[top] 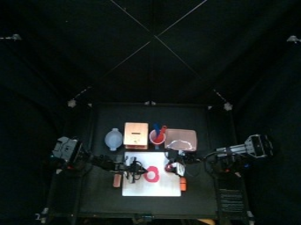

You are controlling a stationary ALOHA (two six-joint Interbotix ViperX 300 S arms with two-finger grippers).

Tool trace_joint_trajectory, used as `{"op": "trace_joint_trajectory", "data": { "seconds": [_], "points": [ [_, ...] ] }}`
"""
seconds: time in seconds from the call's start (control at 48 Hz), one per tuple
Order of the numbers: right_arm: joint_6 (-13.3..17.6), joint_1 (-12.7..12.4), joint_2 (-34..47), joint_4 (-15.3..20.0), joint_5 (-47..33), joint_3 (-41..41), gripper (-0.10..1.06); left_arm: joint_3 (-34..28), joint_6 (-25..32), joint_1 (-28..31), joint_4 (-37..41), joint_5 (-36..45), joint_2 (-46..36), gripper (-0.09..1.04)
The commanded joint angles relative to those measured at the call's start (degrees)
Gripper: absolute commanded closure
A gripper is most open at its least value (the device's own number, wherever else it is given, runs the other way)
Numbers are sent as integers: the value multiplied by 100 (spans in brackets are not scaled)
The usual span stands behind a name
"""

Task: Get the cutter from the drawer then cut the dough then place the extra dough in the bowl
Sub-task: Place the extra dough in the bowl

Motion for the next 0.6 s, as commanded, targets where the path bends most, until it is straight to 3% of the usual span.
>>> {"op": "trace_joint_trajectory", "data": {
  "seconds": [0.021,0.271,0.396,0.5,0.604],
  "points": [
    [-18,-70,-246,-53,-123,-62,3,-141,9,44,9,-26,-176,44],
    [-18,-158,-545,-571,-1178,422,3,-281,-18,132,0,-18,-229,30],
    [-18,-193,-703,-650,-1898,729,3,-369,-44,158,-70,62,-220,19],
    [-18,-193,-738,-650,-2109,879,3,-501,-26,167,-255,457,-229,9],
    [-18,-193,-747,-659,-2180,949,3,-747,-26,299,-563,1362,-229,1]
  ]
}}
